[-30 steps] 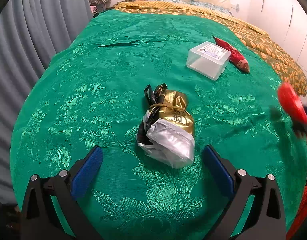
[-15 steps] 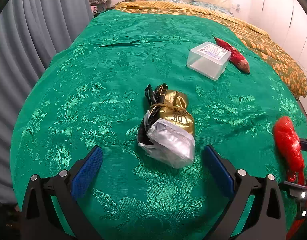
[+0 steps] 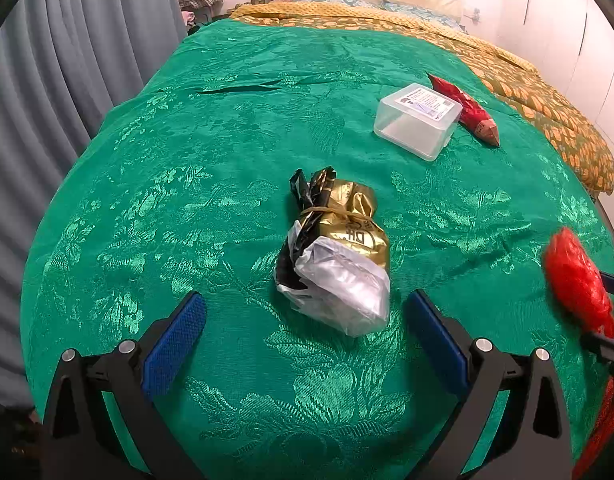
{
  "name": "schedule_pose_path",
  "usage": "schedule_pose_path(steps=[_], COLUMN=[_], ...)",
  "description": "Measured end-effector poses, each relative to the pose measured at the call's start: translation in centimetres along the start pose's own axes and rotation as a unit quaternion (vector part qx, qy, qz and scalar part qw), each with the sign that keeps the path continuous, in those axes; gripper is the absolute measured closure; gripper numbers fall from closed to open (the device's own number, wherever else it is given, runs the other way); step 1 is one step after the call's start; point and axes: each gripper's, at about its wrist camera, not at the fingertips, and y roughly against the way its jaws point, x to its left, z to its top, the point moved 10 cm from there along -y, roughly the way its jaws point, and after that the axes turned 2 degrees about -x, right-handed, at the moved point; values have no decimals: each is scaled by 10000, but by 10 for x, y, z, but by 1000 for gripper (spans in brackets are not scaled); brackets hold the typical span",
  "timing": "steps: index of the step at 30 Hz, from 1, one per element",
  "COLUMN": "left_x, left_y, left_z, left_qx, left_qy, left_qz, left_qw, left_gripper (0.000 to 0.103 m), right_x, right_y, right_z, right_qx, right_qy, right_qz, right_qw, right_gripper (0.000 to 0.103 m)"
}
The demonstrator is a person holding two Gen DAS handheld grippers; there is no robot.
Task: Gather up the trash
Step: 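Grasp the red plastic bag with the right tool while the left tool grasps the gold-and-silver packet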
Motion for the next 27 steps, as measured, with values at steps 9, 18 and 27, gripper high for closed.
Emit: schedule_pose_path(steps=[9, 18, 27], left_x=[14, -10, -22], left_y=[35, 28, -17], left_z=[-17, 21, 32], left_qx=[-90, -15, 332], left_qy=[209, -375, -787], left_qz=[-1190, -1236, -744], left_qw=[9926, 9916, 9936], left_gripper=[5, 5, 21], right_x=[-12, 22, 40], right_y=[34, 31, -20], right_z=[-24, 23, 42], right_qx=[11, -126, 430], right_qy=[110, 580, 732], right_qz=[24, 567, 578], right_qw=[9999, 9966, 9947], right_gripper=[20, 20, 32])
